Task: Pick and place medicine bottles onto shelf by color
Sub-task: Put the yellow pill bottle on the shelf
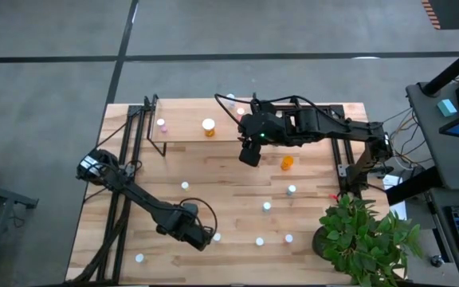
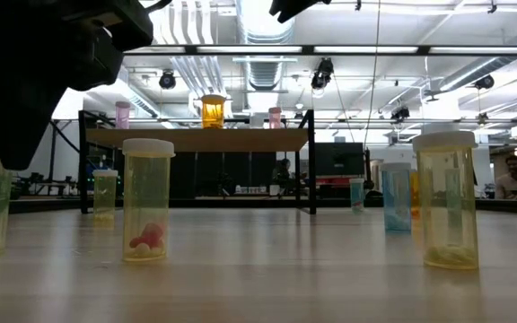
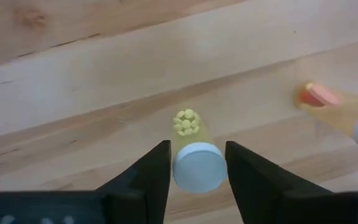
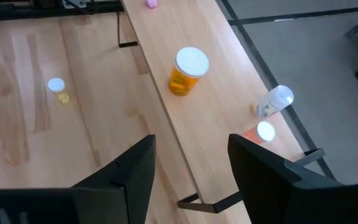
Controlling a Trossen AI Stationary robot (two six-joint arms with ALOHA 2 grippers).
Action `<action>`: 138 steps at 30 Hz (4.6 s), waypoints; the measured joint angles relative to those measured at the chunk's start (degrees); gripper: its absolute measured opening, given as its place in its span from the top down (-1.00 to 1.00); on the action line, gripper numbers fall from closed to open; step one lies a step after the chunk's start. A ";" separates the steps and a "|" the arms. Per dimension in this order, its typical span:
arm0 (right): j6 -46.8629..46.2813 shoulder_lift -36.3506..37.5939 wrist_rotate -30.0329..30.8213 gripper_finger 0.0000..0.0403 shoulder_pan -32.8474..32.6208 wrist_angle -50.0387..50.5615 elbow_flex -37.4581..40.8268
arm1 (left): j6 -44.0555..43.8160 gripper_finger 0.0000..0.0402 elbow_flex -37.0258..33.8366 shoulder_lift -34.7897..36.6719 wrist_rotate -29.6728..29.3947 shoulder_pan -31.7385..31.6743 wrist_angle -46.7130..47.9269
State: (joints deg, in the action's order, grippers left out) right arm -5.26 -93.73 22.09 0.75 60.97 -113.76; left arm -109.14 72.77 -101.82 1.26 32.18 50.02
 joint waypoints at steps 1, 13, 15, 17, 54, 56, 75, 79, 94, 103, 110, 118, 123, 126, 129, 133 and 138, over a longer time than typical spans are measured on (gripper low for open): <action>0.00 0.00 0.00 0.05 0.00 0.00 0.00 | 0.00 0.37 0.00 0.00 0.00 0.00 0.01; 1.56 0.00 0.02 0.05 0.02 -0.38 0.01 | 0.91 0.52 1.92 0.79 0.01 0.07 0.86; 2.42 0.00 0.02 0.05 0.02 -0.94 0.01 | 2.73 0.52 3.68 0.97 0.27 0.04 2.98; 3.05 0.00 0.02 0.05 0.08 -1.88 0.00 | 4.72 0.52 6.74 1.52 1.56 -0.64 5.46; -6.80 3.63 0.39 0.05 0.66 -4.72 0.13 | 89.68 0.52 33.68 9.02 -8.36 -65.61 39.93; -6.80 3.63 0.47 0.05 0.66 -4.74 0.14 | 93.06 0.52 33.68 7.05 -8.50 -68.70 39.93; -8.33 3.58 0.52 0.05 0.66 -4.74 0.16 | 101.59 0.52 33.64 3.52 -9.29 -83.89 38.53; -8.33 3.58 0.52 0.05 0.66 -4.74 0.16 | 101.65 0.52 33.54 3.52 -8.46 -85.25 38.88; -8.31 3.56 0.50 0.05 0.63 -4.72 0.18 | 103.73 0.52 32.68 3.56 -4.35 -88.33 38.99; -8.31 3.56 0.50 0.05 0.63 -4.70 0.18 | 104.59 0.52 32.68 3.58 -1.80 -88.94 39.24; -8.28 3.56 0.50 0.05 0.63 -4.71 0.20 | 103.80 0.46 32.20 3.61 -1.70 -89.20 39.56; -8.28 3.56 0.50 0.05 0.63 -4.71 0.20 | 103.93 0.37 31.95 3.61 -1.70 -89.22 38.96; -8.28 3.56 0.50 0.05 0.63 -4.70 0.20 | 104.00 0.37 31.95 3.61 -2.05 -89.24 38.95; -8.28 3.56 0.50 0.05 0.63 -4.70 0.20 | 104.02 0.36 31.95 3.61 -3.39 -89.24 38.97; -8.30 3.56 0.50 0.05 0.63 -4.71 0.20 | 104.10 0.36 31.95 3.61 -4.83 -89.24 38.97; -8.29 3.55 0.50 0.05 0.63 -4.71 0.20 | 104.10 0.36 32.06 3.61 -4.87 -89.22 38.99; -8.28 3.56 0.50 0.05 0.63 -4.70 0.20 | 104.10 0.36 32.11 3.61 -4.87 -89.22 39.01</action>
State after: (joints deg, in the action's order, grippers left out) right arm -13.54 -90.17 22.59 1.39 56.27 -113.56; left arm -5.04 104.88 -98.21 -3.62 -57.04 89.03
